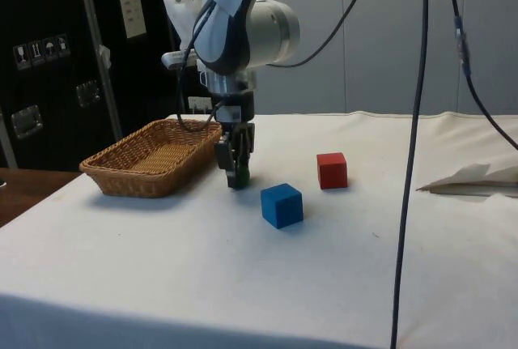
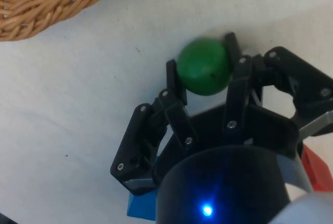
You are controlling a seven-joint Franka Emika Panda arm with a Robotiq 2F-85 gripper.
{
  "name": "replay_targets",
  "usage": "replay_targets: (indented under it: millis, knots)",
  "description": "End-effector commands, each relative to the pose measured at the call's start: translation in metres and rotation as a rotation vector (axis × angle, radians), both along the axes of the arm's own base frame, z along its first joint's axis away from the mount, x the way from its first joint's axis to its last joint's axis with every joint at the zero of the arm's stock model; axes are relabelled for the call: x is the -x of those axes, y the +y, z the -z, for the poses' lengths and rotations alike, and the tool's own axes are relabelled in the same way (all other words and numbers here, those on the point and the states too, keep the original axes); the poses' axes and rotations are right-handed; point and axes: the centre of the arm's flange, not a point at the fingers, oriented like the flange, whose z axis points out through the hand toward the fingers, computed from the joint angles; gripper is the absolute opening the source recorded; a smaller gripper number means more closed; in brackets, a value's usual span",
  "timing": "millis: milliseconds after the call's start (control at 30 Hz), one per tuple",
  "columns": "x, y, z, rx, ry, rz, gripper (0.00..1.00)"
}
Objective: Place all non-red objects into the basket.
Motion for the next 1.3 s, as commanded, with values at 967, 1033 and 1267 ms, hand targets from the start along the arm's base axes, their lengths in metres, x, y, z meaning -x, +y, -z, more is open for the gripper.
replay_targets:
  millis: [967, 1033, 1267]
  knots:
    - [-0.040, 0.012, -0.077, -0.046, -0.002, -0.023, 0.00]
    - [-0.045, 0.014, -0.078, -0.047, 0.003, -0.026, 0.00]
    - [-0.063, 0.021, -0.080, -0.044, 0.017, -0.028, 0.00]
